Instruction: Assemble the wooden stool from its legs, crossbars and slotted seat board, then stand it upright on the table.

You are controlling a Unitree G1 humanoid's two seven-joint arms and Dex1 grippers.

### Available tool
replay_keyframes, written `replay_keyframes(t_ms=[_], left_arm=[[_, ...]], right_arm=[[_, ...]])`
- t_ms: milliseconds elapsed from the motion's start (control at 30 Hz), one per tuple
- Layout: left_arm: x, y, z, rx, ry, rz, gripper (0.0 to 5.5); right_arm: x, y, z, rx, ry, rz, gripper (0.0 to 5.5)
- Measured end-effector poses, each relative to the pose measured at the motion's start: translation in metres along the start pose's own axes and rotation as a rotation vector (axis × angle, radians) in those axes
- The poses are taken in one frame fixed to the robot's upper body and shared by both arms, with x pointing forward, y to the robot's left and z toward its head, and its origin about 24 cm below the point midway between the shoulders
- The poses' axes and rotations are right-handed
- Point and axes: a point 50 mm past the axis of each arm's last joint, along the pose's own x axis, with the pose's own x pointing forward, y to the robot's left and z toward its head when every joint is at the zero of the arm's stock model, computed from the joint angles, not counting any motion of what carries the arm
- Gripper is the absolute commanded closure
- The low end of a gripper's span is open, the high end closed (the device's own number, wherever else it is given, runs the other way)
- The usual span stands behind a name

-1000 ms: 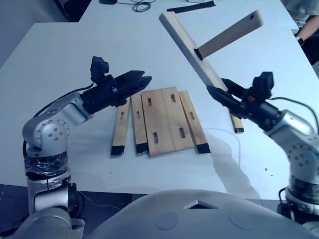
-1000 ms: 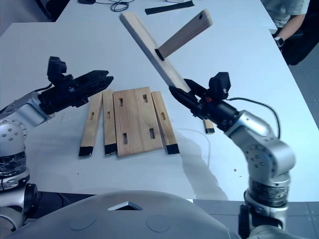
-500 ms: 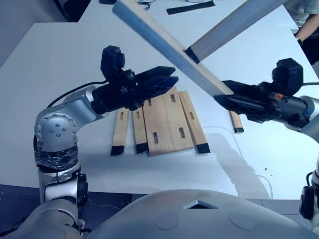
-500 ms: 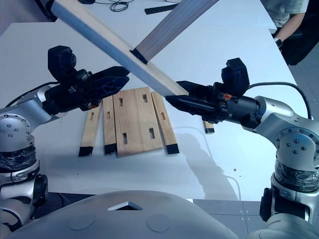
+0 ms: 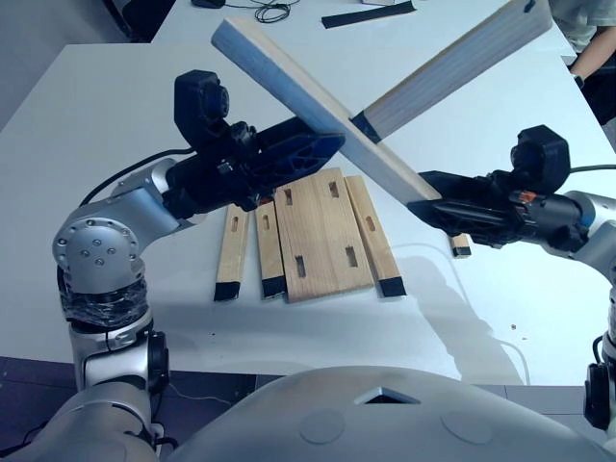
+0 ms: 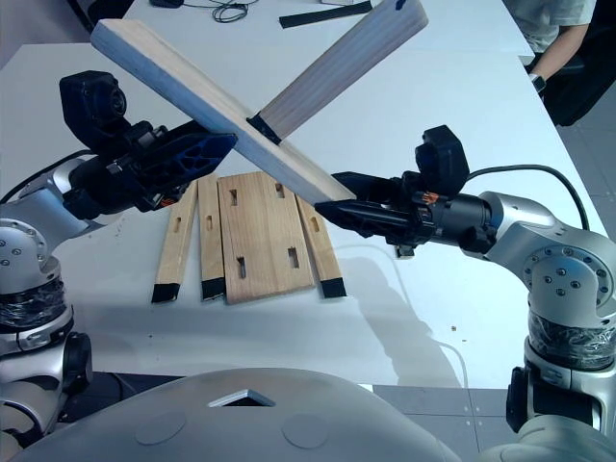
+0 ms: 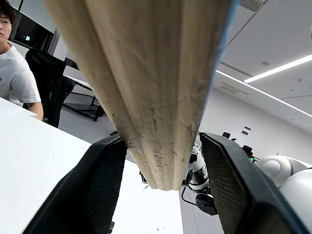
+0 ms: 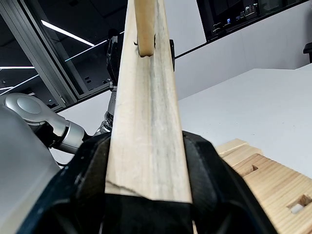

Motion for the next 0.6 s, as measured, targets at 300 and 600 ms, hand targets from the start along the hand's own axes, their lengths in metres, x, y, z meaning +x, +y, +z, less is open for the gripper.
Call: replay_keyframes(t_ms=[300,600], left_arm=[[0.0045,0.0019,-0.0011,-0.003,0.007,0.005,2.80],[0.0027,-0.0026,-0.0081,0.032,0.038,-0.018,3.45]], right_arm=[[0.0035,-0.0002,-0.0064,0.004,0.068,0.029,3.44],[0.0059,-0.0006,-0.0075,-0.002,0.092,0.044,3.44]])
